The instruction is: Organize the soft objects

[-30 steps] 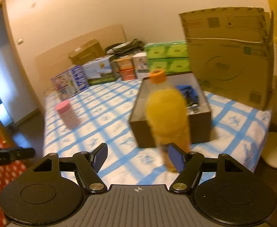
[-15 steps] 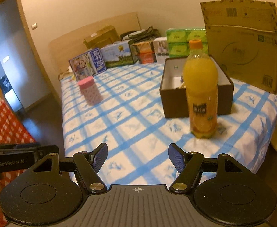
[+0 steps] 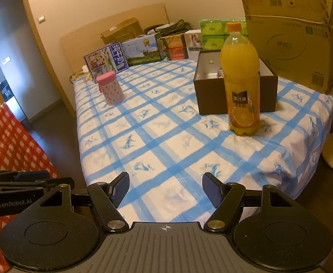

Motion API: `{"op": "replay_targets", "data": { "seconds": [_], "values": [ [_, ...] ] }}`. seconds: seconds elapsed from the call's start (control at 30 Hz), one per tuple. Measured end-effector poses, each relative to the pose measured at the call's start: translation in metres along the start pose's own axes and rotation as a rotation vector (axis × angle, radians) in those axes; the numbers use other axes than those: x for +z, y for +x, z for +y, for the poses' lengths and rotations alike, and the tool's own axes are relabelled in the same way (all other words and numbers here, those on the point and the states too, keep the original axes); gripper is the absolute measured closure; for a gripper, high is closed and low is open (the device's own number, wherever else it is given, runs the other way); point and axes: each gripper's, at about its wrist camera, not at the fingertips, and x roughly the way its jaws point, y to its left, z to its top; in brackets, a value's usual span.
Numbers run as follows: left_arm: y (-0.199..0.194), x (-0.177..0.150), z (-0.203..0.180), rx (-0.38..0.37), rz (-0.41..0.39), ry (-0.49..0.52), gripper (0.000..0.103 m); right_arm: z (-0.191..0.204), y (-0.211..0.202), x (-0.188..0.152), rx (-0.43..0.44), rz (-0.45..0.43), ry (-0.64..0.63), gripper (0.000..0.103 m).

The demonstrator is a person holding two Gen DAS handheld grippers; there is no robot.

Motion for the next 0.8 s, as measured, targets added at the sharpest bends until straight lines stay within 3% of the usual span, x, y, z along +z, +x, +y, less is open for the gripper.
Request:
{"op": "replay_targets", "data": {
  "seconds": [0.8],
  "values": [
    [-0.003,-0.039,-0.001,0.016,0.013,-0.017,0.048,0.005,-0.003,-0.039,0.009,0.019,-0.040,0.032]
  ]
}}
